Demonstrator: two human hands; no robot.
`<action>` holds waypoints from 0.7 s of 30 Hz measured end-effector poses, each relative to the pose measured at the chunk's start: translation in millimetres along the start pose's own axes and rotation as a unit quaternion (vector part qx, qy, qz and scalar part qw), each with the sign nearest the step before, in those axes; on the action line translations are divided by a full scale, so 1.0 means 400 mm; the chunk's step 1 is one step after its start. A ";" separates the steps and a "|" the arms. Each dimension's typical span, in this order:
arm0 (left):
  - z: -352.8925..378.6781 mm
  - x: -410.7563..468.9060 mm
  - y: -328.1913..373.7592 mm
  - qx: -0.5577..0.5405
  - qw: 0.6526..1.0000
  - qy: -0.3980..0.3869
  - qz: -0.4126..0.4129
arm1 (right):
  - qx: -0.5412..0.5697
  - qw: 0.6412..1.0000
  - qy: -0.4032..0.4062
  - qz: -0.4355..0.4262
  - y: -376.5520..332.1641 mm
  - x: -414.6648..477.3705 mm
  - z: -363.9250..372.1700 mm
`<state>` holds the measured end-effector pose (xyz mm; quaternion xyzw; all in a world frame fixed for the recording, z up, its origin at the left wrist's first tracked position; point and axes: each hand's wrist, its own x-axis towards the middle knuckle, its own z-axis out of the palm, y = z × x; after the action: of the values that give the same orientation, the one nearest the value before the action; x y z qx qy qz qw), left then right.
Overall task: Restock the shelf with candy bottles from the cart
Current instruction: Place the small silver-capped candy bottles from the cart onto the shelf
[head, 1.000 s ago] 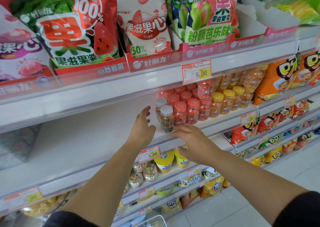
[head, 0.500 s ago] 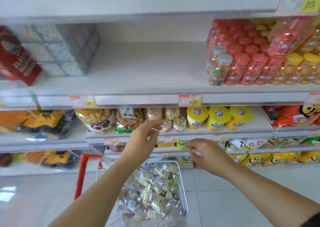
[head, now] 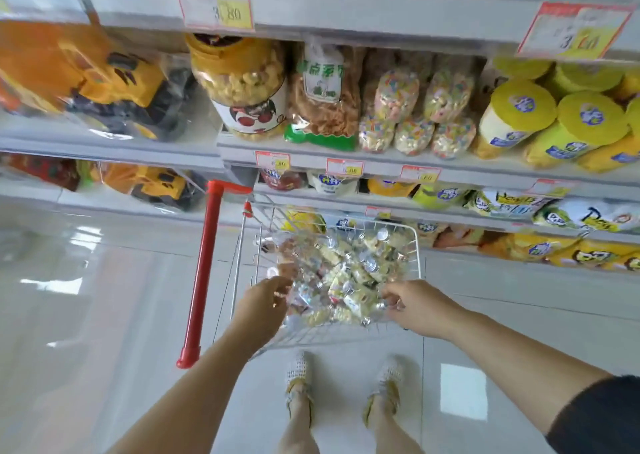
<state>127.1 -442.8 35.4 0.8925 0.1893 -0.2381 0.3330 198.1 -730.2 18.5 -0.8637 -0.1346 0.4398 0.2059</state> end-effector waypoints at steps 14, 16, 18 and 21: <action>0.130 0.327 -0.225 0.573 0.792 -0.088 0.194 | 0.052 0.998 0.019 0.040 -0.076 0.317 0.300; 0.153 0.361 -0.237 0.611 0.762 -0.091 0.197 | 0.063 0.997 0.026 0.039 -0.081 0.337 0.311; 0.174 0.393 -0.252 0.614 0.761 -0.096 0.184 | 0.065 0.997 0.028 0.039 -0.073 0.348 0.318; 0.192 0.429 -0.262 0.580 0.791 -0.088 0.171 | 0.071 0.996 0.036 0.043 -0.049 0.348 0.323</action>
<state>192.0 -390.4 -163.1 0.9107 -0.1705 -0.3203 -0.1972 172.0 -624.6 -138.7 -0.8671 -0.0587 0.4253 0.2525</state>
